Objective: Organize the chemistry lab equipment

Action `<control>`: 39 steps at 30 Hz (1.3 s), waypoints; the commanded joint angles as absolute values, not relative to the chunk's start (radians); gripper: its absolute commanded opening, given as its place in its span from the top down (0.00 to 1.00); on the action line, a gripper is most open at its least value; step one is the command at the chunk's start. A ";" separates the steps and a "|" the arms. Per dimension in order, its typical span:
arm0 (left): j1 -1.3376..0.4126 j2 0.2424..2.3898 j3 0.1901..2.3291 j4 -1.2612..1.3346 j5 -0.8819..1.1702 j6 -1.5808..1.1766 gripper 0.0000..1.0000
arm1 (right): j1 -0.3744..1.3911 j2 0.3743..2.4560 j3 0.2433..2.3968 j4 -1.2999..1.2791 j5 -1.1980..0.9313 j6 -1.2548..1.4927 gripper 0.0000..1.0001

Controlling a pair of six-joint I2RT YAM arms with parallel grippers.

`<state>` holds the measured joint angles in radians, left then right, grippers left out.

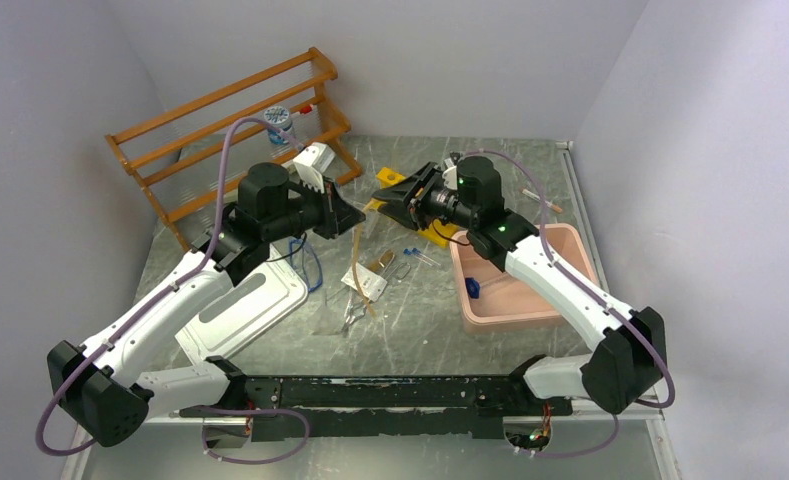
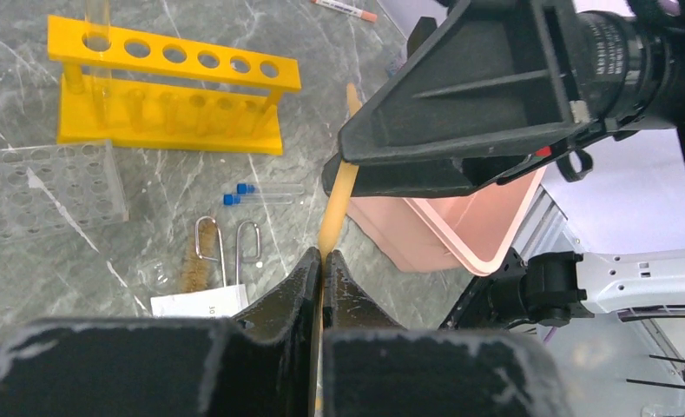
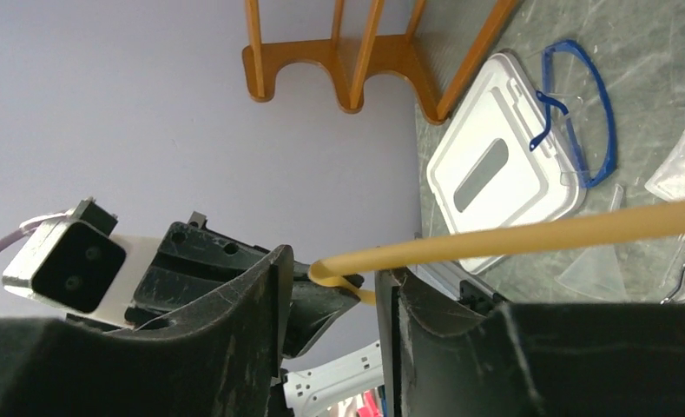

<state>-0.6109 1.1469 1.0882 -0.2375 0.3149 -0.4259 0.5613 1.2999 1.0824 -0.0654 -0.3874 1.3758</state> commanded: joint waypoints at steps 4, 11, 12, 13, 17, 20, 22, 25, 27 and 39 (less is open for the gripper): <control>-0.618 1.153 1.106 -0.143 0.335 -0.426 0.95 | 0.578 1.347 1.124 -0.034 -0.404 1.395 0.59; -0.618 1.171 1.123 -0.152 0.317 -0.423 0.95 | 0.580 1.356 1.123 0.072 -0.481 1.414 0.75; -0.618 1.175 1.127 -0.162 0.308 -0.424 0.95 | 0.581 1.355 1.129 0.075 -0.492 1.410 0.79; -0.618 1.178 1.131 -0.168 0.306 -0.425 0.92 | 0.580 1.355 1.131 0.081 -0.501 1.408 0.83; -0.618 1.175 1.138 -0.152 0.324 -0.429 0.74 | 0.570 1.341 1.139 0.094 -0.515 1.384 0.99; -0.618 1.162 1.153 -0.171 0.302 -0.427 0.46 | 0.544 1.317 1.186 0.021 -0.498 1.291 1.00; -0.618 1.144 1.160 -0.185 0.286 -0.415 0.35 | 0.506 1.281 1.217 -0.034 -0.495 1.235 1.00; -0.618 1.106 1.166 -0.200 0.268 -0.399 0.25 | 0.417 1.226 1.288 -0.154 -0.497 1.131 1.00; -0.618 1.086 1.167 -0.210 0.257 -0.391 0.22 | 0.353 1.206 1.370 -0.288 -0.467 1.026 1.00; -0.618 1.051 1.136 -0.276 0.210 -0.373 0.21 | 0.235 1.161 1.709 -0.930 0.169 0.596 1.00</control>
<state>-0.6117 1.0592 1.1233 -0.2447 0.2371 -0.3916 0.2440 1.1839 1.6897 -0.6907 -0.1028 0.7387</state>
